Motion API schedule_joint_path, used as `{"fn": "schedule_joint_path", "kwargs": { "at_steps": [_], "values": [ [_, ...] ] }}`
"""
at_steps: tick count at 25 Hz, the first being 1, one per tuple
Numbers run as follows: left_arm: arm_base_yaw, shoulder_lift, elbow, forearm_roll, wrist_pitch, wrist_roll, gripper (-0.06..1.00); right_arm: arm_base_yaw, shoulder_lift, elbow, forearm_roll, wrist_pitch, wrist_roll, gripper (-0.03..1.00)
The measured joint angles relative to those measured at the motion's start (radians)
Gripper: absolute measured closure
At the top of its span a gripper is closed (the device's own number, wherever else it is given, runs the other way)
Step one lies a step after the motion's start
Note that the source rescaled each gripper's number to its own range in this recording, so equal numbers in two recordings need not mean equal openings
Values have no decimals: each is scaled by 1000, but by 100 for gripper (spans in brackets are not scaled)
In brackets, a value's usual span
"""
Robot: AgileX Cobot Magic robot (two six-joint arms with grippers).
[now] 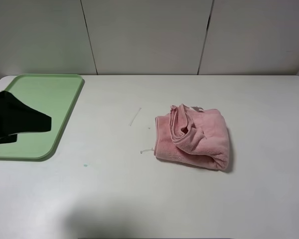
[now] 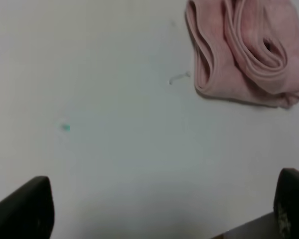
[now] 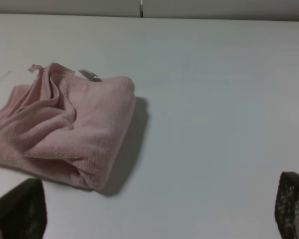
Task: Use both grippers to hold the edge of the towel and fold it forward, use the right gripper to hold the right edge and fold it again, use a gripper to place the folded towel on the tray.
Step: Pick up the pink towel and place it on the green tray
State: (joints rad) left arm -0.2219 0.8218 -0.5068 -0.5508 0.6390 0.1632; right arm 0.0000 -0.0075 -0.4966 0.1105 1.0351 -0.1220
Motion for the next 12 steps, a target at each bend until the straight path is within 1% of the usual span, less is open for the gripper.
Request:
{"fn": "schedule_joint_path", "kwargs": {
  "at_steps": [2, 8, 12],
  "values": [
    [-55, 70, 0, -17, -59, 2, 7, 0, 0, 0, 0, 0, 0, -3],
    [-224, 266, 0, -105, -252, 6, 7, 0, 0, 0, 0, 0, 0, -3],
    [-323, 414, -34, -137, -338, 45, 7, 0, 0, 0, 0, 0, 0, -3]
  ]
}}
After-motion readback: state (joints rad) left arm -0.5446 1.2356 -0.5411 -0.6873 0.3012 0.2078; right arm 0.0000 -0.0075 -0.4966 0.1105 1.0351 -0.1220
